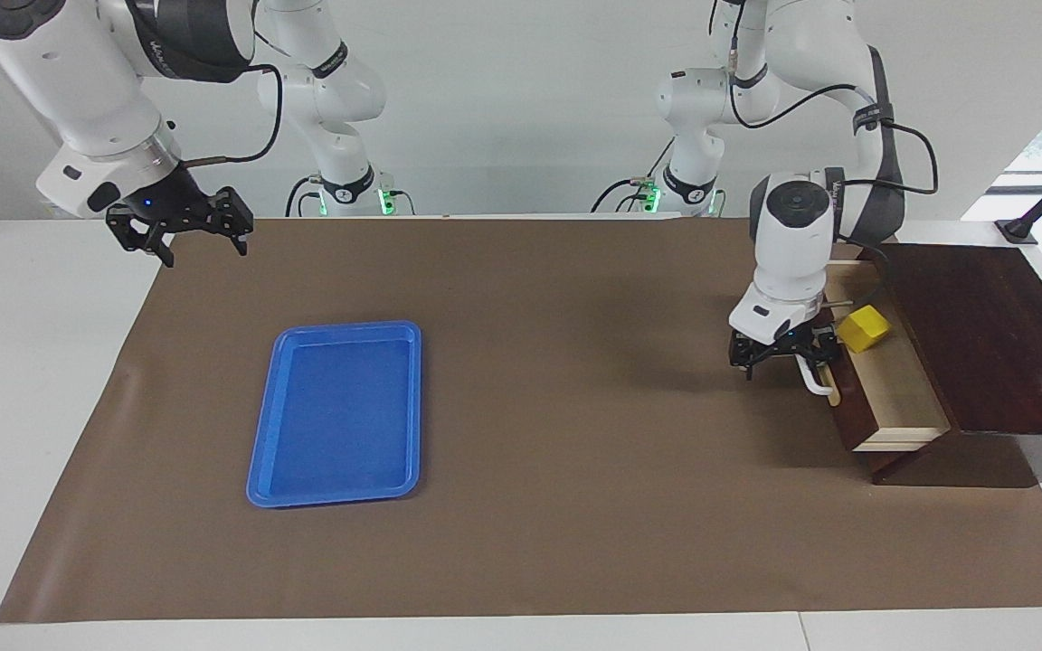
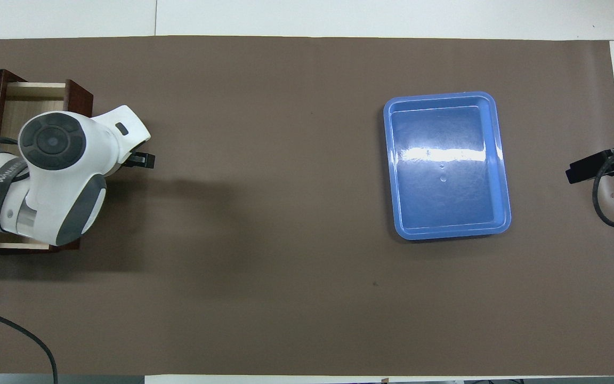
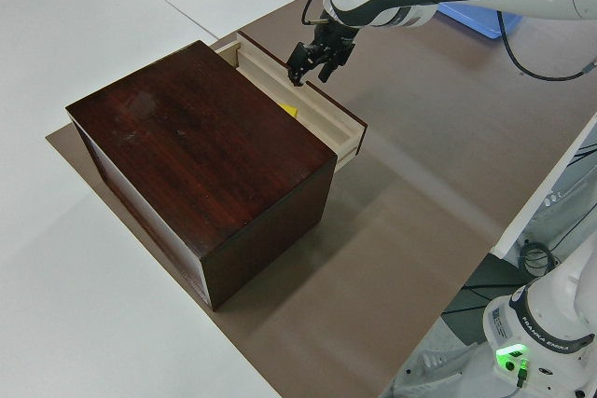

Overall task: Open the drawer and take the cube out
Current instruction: 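Pull the drawer open toward the robot with the left gripper, then grasp the yellow cube with the left gripper while the right gripper advances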

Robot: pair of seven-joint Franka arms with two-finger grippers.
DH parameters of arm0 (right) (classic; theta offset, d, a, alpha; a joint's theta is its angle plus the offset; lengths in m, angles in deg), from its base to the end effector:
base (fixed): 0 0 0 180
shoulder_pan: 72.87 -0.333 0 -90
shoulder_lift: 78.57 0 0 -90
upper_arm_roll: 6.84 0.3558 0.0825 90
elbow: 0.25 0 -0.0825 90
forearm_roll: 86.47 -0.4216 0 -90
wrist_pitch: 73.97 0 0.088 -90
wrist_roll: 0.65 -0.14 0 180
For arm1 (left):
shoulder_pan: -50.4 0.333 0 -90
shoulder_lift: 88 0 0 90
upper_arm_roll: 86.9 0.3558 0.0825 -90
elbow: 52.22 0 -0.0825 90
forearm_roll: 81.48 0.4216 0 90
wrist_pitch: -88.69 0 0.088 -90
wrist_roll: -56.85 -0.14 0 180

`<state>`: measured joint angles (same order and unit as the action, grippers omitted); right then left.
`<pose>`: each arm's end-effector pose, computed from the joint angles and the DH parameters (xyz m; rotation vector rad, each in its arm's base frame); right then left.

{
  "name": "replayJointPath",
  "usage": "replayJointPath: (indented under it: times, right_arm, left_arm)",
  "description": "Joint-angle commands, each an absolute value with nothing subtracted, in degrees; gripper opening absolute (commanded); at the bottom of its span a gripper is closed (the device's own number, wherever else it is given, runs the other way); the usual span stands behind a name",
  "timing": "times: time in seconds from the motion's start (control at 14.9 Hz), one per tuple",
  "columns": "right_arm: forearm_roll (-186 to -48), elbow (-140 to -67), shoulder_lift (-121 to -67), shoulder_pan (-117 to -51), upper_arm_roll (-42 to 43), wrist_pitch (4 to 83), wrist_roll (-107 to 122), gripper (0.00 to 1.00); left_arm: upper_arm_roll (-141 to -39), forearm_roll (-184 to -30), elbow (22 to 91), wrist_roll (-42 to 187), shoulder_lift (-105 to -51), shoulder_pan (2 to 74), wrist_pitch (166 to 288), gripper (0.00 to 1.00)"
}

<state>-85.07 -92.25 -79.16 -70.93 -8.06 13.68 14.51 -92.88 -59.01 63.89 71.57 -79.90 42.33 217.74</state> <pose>0.5856 -0.0358 0.6043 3.1107 0.3270 -0.1393 0.6150 -0.1316 0.3763 -2.8462 0.3178 -0.2270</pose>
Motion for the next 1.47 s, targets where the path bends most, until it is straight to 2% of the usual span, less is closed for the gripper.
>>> replayJointPath:
  times: [0.0, 0.33, 0.47, 0.67, 0.8, 1.14, 1.41]
  right_arm:
    - [-84.3, -96.0, -76.8, -70.9, -7.6, 15.0, 14.6, 1.00]
    - [-84.8, -96.6, -76.4, -72.1, -7.4, 14.5, 10.9, 1.00]
    - [-84.8, -96.6, -76.4, -72.1, -7.4, 14.5, 11.0, 1.00]
    - [-84.8, -96.5, -76.4, -72.1, -7.4, 14.5, 10.9, 1.00]
    - [-84.9, -96.5, -76.4, -72.2, -7.4, 14.5, 10.8, 1.00]
    - [-87.0, -98.4, -75.8, -73.0, -7.3, 14.4, 3.9, 1.00]
    - [-89.2, -99.5, -75.8, -74.4, -6.7, 14.5, -3.1, 1.00]
  left_arm:
    - [-92.3, -59.0, 61.4, 74.6, -79.7, 38.7, 213.8, 1.00]
    - [-92.3, -59.0, 61.4, 74.7, -79.7, 38.4, 213.4, 1.00]
    - [-92.3, -60.2, 59.1, 74.8, -79.6, 38.3, 210.4, 1.00]
    - [-92.2, -66.9, 42.0, 74.8, -75.4, 38.5, 193.6, 1.00]
    - [-91.9, -67.3, 38.0, 74.8, -75.2, 40.0, 189.2, 1.00]
    - [-91.9, -72.9, 38.8, 73.9, -77.7, 51.0, 190.1, 1.00]
    - [-91.9, -73.2, 48.5, 74.7, -81.8, 54.0, 196.4, 1.00]
